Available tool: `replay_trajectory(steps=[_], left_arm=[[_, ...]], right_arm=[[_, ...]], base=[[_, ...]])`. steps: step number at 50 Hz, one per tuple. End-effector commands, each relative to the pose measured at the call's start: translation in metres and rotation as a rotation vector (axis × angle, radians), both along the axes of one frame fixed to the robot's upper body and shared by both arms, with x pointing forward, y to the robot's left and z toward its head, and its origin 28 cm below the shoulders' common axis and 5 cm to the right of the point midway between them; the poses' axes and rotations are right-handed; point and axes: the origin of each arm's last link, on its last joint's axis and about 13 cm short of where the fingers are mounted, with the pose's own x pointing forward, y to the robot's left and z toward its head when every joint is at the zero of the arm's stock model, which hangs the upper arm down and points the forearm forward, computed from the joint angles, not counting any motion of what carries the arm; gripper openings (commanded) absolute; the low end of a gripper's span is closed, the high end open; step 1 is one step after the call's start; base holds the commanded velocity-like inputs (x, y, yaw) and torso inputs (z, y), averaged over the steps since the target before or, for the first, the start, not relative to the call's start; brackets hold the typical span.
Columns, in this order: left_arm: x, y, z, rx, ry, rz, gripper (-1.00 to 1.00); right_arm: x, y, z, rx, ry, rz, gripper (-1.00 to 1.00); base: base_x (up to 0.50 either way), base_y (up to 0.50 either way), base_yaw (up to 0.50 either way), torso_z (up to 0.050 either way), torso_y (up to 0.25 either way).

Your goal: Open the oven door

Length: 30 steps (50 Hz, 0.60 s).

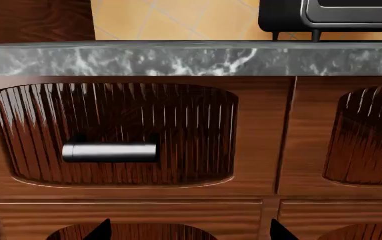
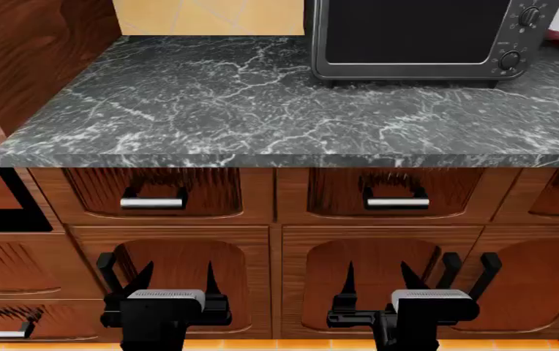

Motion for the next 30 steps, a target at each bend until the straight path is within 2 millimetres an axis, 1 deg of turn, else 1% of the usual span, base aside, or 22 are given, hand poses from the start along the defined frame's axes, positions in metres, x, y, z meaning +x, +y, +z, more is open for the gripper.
replay_trajectory(steps=[1, 21, 30], left_arm=[[0.0001, 0.0, 0.0003, -0.001, 0.0, 0.0, 1.0], [0.0009, -0.0004, -0.0004, 0.007, 0.001, -0.001, 1.0], [0.0008, -0.0002, -0.0001, 0.01, 0.001, 0.001, 1.0]], right_arm=[[0.0001, 0.0005, 0.0001, -0.009, 0.004, -0.001, 1.0], [0.0015, -0.0015, 0.0008, -0.086, -0.001, -0.039, 1.0], [0.0004, -0.0009, 0.0015, -0.107, -0.002, -0.03, 1.0]], base=[[0.0, 0.0, 0.0, 0.0, 0.0], [0.0, 0.0, 0.0, 0.0, 0.0], [0.0, 0.0, 0.47, 0.0, 0.0]])
